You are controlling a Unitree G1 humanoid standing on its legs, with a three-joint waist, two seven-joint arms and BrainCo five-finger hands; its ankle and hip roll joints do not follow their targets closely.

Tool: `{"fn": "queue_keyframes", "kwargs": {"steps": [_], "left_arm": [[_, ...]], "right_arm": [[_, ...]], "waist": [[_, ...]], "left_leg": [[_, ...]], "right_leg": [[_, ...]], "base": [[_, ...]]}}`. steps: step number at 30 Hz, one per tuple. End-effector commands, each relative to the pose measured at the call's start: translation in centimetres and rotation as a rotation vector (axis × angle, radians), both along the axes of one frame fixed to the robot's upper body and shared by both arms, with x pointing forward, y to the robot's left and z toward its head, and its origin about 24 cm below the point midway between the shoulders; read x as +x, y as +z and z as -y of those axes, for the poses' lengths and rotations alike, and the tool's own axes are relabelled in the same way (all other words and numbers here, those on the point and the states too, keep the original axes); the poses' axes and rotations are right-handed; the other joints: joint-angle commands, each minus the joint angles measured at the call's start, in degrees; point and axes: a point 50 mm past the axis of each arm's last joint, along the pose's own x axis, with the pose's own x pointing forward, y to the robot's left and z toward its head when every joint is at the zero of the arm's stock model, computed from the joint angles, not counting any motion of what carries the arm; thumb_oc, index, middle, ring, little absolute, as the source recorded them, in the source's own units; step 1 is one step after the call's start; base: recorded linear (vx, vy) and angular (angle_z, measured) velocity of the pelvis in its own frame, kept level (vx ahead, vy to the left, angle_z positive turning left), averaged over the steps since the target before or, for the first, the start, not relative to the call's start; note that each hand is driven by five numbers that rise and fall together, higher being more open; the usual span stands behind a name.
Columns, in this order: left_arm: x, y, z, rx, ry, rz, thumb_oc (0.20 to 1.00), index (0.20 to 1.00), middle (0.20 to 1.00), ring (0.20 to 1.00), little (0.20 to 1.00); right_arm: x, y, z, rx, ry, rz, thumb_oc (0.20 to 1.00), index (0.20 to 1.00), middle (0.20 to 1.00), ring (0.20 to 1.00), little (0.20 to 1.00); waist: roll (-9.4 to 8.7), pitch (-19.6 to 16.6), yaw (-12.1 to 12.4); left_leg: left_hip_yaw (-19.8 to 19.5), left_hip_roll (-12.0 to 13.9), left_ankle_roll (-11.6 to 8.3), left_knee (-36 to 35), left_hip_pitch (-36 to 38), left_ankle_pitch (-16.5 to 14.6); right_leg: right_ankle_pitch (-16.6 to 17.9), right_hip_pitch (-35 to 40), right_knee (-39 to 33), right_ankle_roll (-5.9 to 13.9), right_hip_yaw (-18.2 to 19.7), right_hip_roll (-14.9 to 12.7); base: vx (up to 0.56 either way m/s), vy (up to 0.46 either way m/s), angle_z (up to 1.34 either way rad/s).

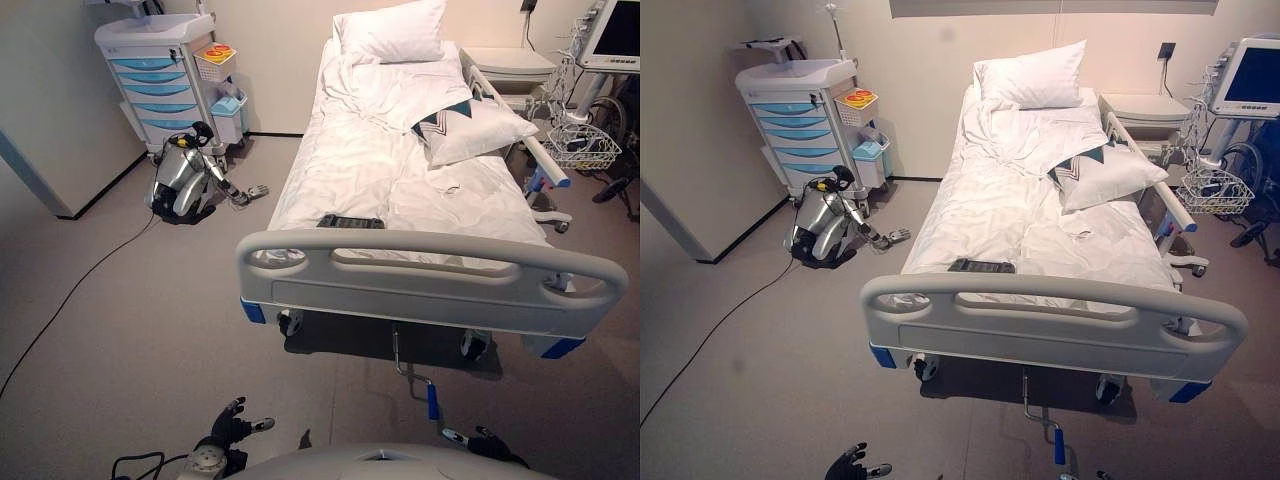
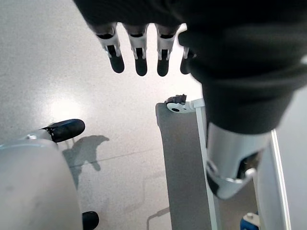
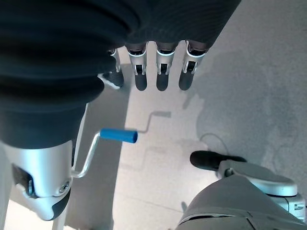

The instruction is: Raise the hospital bed

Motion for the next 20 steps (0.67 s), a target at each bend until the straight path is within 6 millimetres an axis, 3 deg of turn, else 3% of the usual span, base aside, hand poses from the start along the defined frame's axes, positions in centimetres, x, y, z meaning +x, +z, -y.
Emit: {"fn": "queue_keyframes", "kwargs": {"steps": [1,11,20], "left_arm": [[4.2,1.2,0.6,0.013,-0.093,0.112,1.000,1.000,1.000,1.000,1.000],[3.7,1.0,0.7,0.027,-0.148,0.084,1.000,1.000,1.000,1.000,1.000],[3.2,0.8,0.8,-0.008,-0.058,0.083,1.000,1.000,1.000,1.000,1.000]], "right_arm": [[3.9,0.7,-0.9,0.023,0.021,0.122,1.000,1.000,1.000,1.000,1.000],[4.5,0.6,-2.1,0.062,0.073,0.134,1.000,1.000,1.000,1.000,1.000],[2.6,0.1,-1.9,0.060,0.065,0.077,1.000,1.000,1.000,1.000,1.000]], "waist": [[-2.75,2.27,0.40],[-2.60,2.17,1.51],[-2.82,2.19,1.82]], "left_leg": [[2.20,-3.32,1.79,0.37,4.51,-3.83],[1.61,-3.67,2.17,0.37,4.71,-4.00],[1.08,-3.60,2.05,0.37,4.95,-3.99]], "right_leg": [[1.78,0.36,0.54,5.40,-0.49,-2.89],[1.43,0.69,0.54,5.52,-0.56,-3.32],[1.05,1.33,0.54,5.41,-1.44,-3.36]], "base": [[0.00,0.000,0.00],[0.00,0.000,0.00],[0.00,0.000,0.00]]}}
